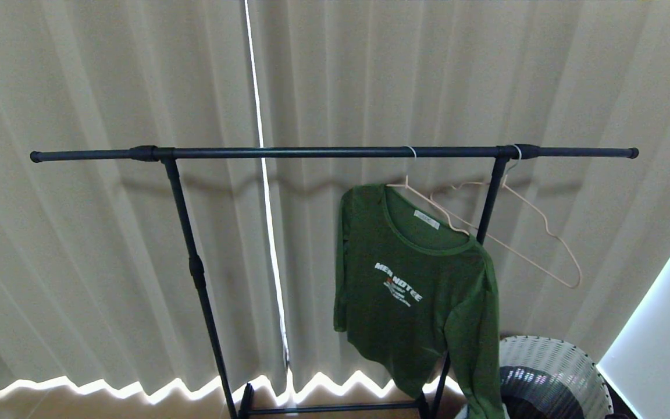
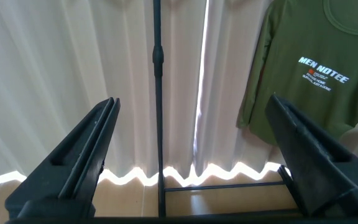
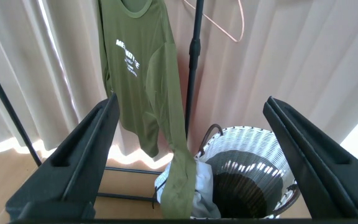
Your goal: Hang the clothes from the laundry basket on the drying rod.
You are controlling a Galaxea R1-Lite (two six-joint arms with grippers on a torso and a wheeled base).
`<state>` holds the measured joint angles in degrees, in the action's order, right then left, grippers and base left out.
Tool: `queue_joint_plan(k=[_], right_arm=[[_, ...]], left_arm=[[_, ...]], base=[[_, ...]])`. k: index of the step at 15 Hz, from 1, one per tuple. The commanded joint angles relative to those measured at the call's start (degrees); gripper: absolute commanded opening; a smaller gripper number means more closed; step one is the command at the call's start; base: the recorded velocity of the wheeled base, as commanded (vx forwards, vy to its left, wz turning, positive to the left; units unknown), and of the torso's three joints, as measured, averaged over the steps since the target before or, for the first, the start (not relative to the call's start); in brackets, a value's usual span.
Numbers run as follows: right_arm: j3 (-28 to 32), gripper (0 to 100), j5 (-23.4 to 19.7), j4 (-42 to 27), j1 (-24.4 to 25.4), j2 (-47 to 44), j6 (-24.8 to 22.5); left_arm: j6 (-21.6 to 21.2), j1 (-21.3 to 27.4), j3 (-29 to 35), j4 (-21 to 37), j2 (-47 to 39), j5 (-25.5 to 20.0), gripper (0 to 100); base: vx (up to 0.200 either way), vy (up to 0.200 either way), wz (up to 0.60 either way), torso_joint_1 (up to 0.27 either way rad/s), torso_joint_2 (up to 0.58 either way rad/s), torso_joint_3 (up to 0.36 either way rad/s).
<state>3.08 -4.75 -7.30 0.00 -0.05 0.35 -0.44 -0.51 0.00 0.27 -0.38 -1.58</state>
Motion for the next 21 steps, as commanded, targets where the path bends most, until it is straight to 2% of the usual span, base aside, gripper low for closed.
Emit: queue_joint_plan(k=[1, 5, 21], right_arm=[[-0.01, 100, 0.01, 0.01, 0.0, 0.05, 0.0], [-0.01, 100, 0.01, 0.01, 0.0, 0.05, 0.0], [-0.01, 100, 0.01, 0.01, 0.0, 0.05, 0.0]], left_arm=[[0.0, -0.02, 0.0, 0.0, -0.06, 0.0, 100], [0.0, -0.02, 0.0, 0.0, -0.06, 0.0, 100], [0.0, -0.02, 0.0, 0.0, -0.06, 0.0, 100]], base=[[0.0, 0.0, 0.0, 0.0, 0.0, 0.0], [0.0, 0.0, 0.0, -0.06, 0.15, 0.078], [0.0, 0.0, 0.0, -0.204, 0.49, 0.277]])
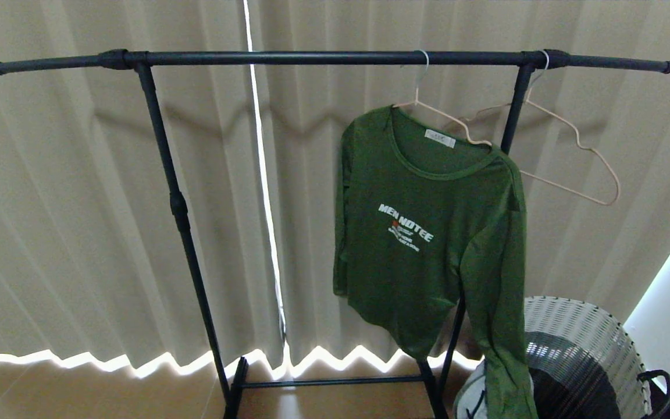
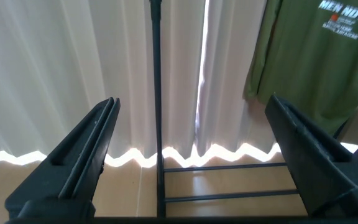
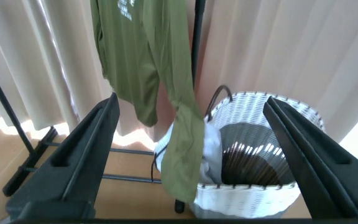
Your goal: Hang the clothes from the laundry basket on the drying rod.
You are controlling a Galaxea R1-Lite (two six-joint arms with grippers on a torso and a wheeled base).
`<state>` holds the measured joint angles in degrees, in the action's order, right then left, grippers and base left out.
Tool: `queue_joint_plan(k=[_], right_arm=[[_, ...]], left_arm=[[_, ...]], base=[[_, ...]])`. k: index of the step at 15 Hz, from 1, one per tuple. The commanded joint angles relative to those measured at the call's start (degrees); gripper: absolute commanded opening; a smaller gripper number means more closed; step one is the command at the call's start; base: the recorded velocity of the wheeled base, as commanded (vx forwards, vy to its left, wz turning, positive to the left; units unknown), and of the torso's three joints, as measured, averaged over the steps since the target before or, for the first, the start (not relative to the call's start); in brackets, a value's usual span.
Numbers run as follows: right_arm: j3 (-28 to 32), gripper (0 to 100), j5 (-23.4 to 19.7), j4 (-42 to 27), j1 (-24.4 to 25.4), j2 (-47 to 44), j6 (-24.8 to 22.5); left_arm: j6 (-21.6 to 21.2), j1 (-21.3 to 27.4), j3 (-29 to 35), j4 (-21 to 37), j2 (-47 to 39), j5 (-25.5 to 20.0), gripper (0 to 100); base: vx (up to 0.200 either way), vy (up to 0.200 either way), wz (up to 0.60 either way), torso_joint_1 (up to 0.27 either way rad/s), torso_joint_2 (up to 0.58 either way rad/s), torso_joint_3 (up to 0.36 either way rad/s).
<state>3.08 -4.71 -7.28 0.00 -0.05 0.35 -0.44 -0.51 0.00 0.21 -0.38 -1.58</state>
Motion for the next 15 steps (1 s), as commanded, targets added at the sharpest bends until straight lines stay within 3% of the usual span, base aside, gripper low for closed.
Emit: queue_joint_plan(k=[1, 8, 15], right_arm=[[-0.01, 100, -0.04, -0.02, 0.0, 0.05, 0.0], [-0.01, 100, -0.13, -0.02, 0.0, 0.05, 0.0], [-0.01, 100, -0.04, -0.02, 0.0, 0.05, 0.0]], left_arm=[[0.0, -0.02, 0.0, 0.06, -0.06, 0.0, 100], [0.0, -0.02, 0.0, 0.06, -0.06, 0.0, 100], [0.0, -0.02, 0.0, 0.06, -0.06, 0.0, 100]], base=[[0.0, 0.0, 0.0, -0.178, 0.48, 0.3], [0.0, 0.0, 0.0, -0.138, 0.44, 0.299], [0.0, 0.0, 0.0, -0.013, 0.05, 0.031]])
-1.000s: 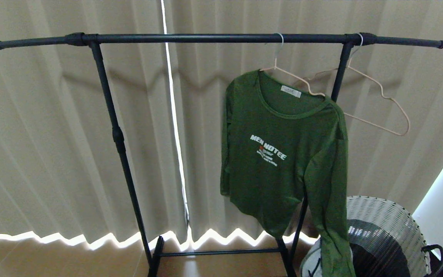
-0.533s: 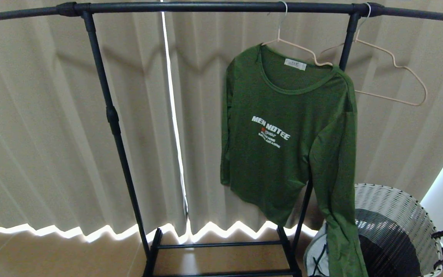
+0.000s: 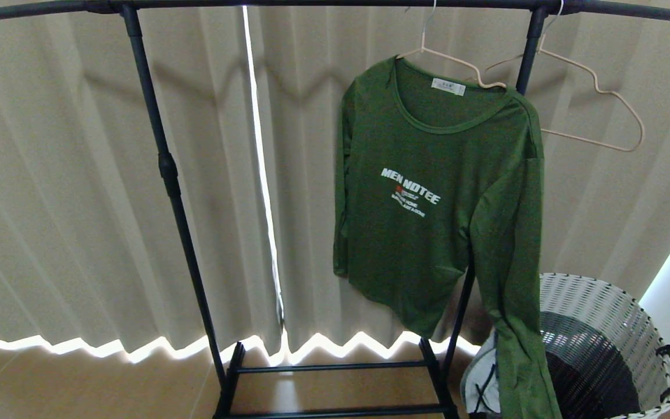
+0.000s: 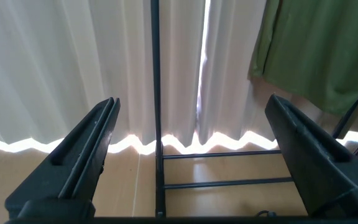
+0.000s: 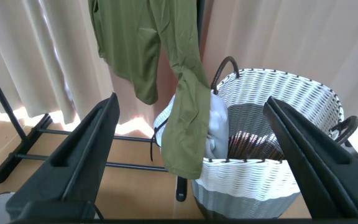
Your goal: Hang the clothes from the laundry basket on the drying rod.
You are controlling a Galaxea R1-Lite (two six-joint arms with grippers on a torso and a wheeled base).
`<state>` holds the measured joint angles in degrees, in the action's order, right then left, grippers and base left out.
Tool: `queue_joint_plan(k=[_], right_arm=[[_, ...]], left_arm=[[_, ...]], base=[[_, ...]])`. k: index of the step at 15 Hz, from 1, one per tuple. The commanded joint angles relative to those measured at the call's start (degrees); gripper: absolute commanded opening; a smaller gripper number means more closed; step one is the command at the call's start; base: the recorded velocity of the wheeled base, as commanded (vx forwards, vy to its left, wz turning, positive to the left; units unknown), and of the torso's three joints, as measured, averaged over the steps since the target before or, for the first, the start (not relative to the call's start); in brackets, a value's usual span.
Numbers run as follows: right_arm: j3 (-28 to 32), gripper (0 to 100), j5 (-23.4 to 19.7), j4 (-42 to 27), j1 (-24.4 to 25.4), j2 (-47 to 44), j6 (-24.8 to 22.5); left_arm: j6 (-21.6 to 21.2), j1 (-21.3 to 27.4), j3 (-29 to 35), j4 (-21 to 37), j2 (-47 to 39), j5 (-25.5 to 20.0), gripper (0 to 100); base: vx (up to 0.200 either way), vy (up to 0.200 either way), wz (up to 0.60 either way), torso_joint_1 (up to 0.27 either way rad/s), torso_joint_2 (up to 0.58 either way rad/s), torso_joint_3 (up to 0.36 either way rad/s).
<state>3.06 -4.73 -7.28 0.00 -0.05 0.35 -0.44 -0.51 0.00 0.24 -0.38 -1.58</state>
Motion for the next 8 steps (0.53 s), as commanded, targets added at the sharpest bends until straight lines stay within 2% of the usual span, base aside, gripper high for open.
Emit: queue_joint_plan(k=[1, 8], right_arm=[[0.02, 100, -0.02, -0.02, 0.0, 0.05, 0.0], [0.02, 100, -0.02, -0.02, 0.0, 0.05, 0.0]], left_arm=[[0.0, -0.02, 0.0, 0.02, -0.06, 0.0, 100], [0.09, -0.02, 0.0, 0.02, -0.06, 0.0, 100]], base=[[0.0, 0.0, 0.0, 0.0, 0.0, 0.0], [0.0, 0.0, 0.0, 0.0, 0.0, 0.0]])
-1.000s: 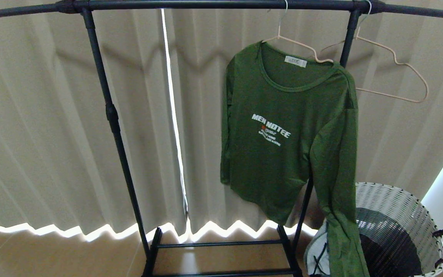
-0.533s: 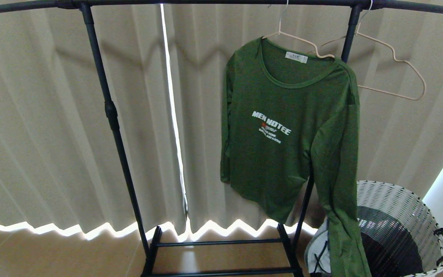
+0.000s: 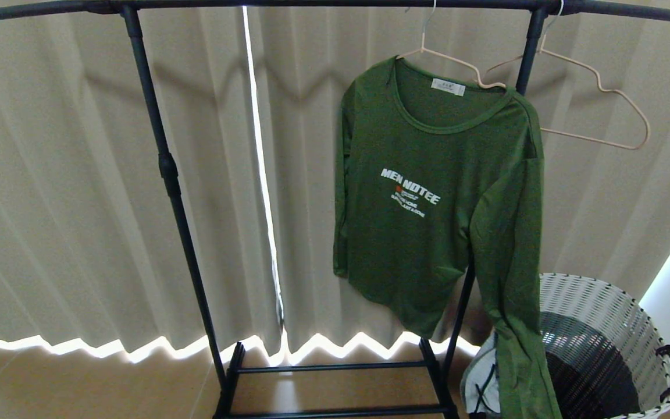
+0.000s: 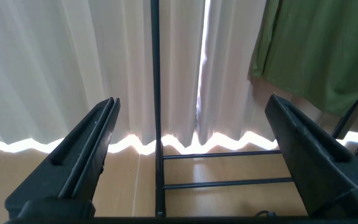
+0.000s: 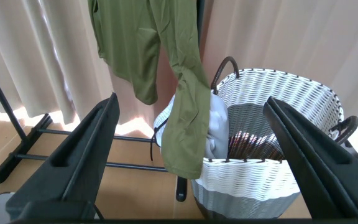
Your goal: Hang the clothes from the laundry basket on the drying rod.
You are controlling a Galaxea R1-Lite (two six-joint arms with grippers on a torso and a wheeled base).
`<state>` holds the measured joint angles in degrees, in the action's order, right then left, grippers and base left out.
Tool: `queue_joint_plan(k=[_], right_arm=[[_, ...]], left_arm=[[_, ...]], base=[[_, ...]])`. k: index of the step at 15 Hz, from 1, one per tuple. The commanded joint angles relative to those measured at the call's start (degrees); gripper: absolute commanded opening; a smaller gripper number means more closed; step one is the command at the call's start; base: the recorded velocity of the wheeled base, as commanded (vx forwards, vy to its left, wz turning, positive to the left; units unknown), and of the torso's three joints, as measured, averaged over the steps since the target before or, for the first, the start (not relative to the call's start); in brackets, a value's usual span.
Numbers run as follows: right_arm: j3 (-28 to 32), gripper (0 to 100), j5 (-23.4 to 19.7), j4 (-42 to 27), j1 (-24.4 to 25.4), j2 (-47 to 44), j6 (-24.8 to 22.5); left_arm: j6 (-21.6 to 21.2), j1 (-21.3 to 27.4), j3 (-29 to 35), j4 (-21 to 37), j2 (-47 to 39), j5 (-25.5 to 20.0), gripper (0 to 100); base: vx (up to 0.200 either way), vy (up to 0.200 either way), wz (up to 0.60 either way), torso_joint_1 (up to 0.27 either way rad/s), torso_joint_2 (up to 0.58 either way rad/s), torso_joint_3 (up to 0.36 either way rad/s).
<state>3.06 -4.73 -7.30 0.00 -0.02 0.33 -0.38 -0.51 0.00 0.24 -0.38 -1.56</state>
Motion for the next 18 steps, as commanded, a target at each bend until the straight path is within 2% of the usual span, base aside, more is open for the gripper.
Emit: queue_joint_plan(k=[1, 18], right_arm=[[0.02, 100, -0.02, 0.01, 0.0, 0.02, 0.02], [0.02, 100, -0.02, 0.01, 0.0, 0.02, 0.02]], left_arm=[[0.03, -0.02, 0.0, 0.02, -0.06, -0.02, 100], [-0.15, -0.02, 0.0, 0.02, -0.06, -0.2, 100]], base=[[0.0, 0.0, 0.0, 0.0, 0.0, 0.0], [0.0, 0.0, 0.0, 0.0, 0.0, 0.0]])
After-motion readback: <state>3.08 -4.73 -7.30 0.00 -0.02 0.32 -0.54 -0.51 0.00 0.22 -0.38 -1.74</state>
